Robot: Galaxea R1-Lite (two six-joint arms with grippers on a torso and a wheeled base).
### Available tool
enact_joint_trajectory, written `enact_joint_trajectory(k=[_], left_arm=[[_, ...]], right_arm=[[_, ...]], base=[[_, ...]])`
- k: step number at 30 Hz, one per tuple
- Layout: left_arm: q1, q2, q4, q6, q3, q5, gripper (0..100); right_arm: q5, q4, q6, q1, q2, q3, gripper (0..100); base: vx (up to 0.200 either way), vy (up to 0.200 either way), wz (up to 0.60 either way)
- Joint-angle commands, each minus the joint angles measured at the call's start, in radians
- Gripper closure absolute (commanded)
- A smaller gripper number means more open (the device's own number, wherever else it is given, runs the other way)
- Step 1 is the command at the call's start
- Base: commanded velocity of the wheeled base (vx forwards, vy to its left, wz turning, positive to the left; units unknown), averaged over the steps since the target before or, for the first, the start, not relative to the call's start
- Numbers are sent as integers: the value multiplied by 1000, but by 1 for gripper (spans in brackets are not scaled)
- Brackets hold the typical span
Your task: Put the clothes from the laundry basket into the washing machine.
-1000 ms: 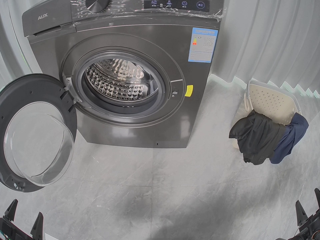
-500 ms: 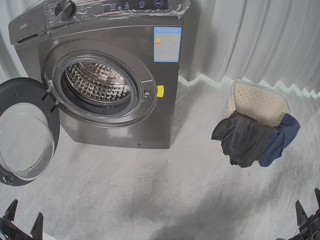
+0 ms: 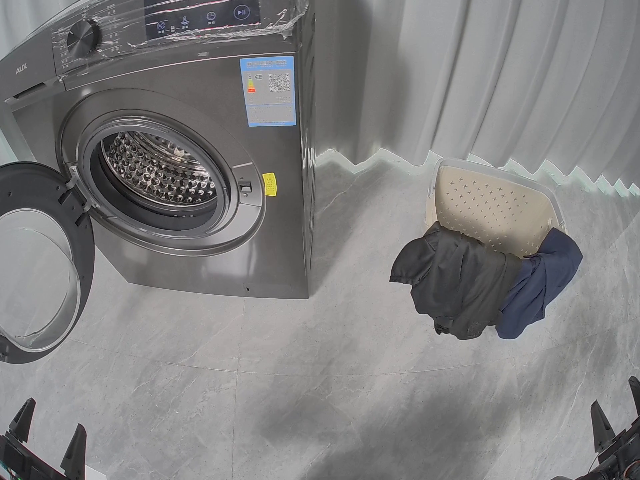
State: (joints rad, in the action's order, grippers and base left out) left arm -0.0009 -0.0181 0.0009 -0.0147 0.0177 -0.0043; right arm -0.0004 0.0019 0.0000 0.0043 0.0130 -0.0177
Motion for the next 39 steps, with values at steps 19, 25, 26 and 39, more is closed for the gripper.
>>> enact_joint_trajectory(k=[19,25,26,39], left_arm=[[-1,18,-1,-2,-16,0,0],[-1,18,-1,-2,-16,0,0],[-1,18,-1,-2,-16,0,0],[-1,18,-1,-2,-16,0,0]], right_arm=[[0,1,-2,0,-13,18,0],[0,1,-2,0,-13,16,0],[0,0,-2,0,-13,18,0],[0,0,-2,0,-13,18,0]], base=[[147,0,0],[0,0,0],[0,0,0],[0,-200,0]])
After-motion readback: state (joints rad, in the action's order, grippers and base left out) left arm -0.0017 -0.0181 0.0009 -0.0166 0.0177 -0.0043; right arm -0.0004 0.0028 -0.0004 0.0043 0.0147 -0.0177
